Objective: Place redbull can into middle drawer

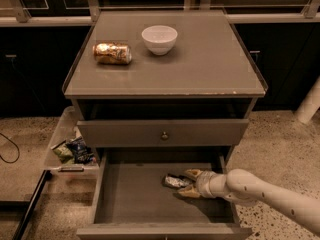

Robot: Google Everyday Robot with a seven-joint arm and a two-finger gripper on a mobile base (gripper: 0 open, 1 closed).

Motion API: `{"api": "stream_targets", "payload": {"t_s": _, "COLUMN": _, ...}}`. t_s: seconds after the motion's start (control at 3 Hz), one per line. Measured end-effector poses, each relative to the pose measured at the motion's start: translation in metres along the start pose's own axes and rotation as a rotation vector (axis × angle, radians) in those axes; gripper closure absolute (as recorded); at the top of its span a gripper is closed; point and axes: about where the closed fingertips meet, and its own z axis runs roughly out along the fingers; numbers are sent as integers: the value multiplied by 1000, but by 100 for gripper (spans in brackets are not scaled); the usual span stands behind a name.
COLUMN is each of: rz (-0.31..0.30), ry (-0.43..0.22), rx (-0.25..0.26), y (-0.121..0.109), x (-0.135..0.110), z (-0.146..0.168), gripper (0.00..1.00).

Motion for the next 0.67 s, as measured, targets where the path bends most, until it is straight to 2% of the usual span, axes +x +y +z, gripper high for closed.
{"api": "stream_targets", "payload": {"t_s": 0.33, "rz": -6, "ry": -21, "rx": -17, "y": 4, "x": -15, "z": -8, "gripper": 0}}
{"api": "stream_targets", "payload": {"t_s": 0.67, "rz": -40, "ry": -42, "rx": 19, "y": 4, "x": -36, "z": -45, "gripper": 0}}
